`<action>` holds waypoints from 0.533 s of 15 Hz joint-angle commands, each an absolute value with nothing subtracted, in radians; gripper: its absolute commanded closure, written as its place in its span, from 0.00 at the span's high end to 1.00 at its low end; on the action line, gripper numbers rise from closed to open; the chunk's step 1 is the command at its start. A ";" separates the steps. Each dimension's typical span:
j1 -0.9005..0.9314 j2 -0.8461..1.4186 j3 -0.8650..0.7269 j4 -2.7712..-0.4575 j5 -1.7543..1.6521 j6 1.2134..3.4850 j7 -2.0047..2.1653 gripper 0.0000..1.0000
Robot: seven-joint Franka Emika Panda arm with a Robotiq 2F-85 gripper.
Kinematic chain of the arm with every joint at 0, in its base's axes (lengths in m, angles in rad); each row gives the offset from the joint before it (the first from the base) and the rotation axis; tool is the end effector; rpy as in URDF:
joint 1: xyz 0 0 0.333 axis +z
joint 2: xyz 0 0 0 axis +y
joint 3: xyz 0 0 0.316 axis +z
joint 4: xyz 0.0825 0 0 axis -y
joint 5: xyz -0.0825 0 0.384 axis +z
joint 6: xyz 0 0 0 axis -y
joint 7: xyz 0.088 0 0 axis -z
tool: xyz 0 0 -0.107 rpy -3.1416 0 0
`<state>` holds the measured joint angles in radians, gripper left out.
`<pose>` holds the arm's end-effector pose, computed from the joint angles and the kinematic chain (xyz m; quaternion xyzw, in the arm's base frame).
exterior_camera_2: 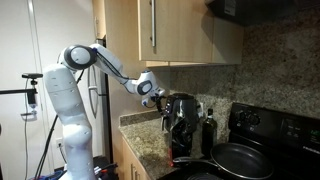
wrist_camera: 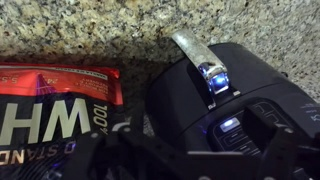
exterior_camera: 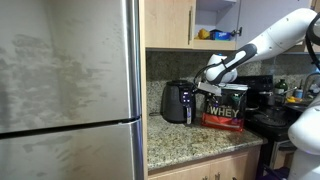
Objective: Pull the food basket out of the air fryer
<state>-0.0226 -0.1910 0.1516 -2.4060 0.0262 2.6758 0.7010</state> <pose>0.4999 0.0657 0.4364 -0.9319 0.2825 -0.2105 0.0863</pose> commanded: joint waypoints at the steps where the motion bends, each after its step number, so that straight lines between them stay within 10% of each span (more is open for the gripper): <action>1: -0.022 -0.058 0.115 -2.336 0.077 2.739 0.707 1.00; 8: 0.005 -0.020 0.092 -2.340 0.082 2.783 0.705 1.00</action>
<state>-0.0156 -0.0199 0.1133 -2.3401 0.0793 2.7834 0.7091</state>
